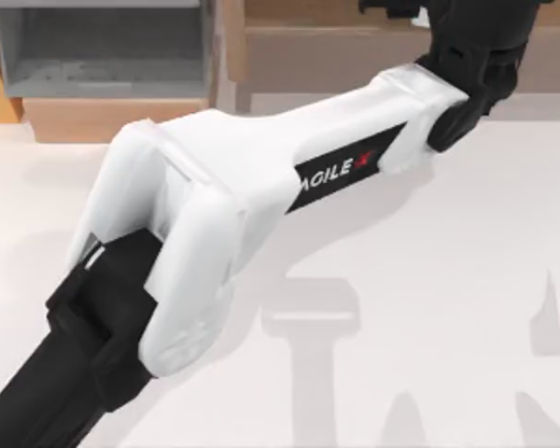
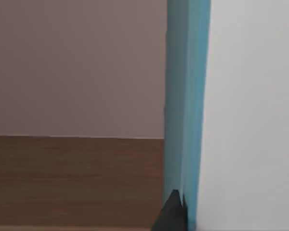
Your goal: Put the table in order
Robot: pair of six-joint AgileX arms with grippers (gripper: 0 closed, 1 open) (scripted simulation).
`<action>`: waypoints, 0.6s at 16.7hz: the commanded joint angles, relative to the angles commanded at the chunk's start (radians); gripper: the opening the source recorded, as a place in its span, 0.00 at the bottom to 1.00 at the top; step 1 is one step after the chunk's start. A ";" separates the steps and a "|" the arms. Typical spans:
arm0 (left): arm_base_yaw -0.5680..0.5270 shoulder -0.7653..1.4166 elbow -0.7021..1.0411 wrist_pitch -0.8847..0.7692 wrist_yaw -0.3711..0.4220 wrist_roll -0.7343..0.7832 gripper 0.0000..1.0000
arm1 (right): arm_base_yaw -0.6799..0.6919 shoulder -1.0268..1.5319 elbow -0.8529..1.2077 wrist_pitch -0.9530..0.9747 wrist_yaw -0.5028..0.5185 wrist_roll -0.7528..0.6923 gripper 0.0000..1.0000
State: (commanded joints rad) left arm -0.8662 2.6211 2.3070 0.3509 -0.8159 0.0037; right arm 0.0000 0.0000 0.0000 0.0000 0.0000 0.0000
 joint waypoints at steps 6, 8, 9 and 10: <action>-0.034 -0.105 -0.177 0.065 -0.034 0.012 0.00 | 0.000 0.000 0.000 0.000 0.000 0.000 1.00; -0.034 -0.105 -0.178 0.065 -0.034 0.012 0.00 | 0.000 0.000 0.000 0.000 0.000 0.000 1.00; -0.028 -0.100 -0.175 0.062 -0.033 0.014 0.00 | 0.000 0.000 0.000 0.000 0.000 0.000 1.00; -0.028 -0.100 -0.175 0.062 -0.033 0.014 0.00 | 0.000 0.000 0.000 0.000 0.000 0.000 1.00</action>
State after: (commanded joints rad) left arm -0.8943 2.5213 2.1324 0.4131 -0.8486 0.0172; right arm 0.0000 0.0000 0.0000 0.0000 0.0000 0.0000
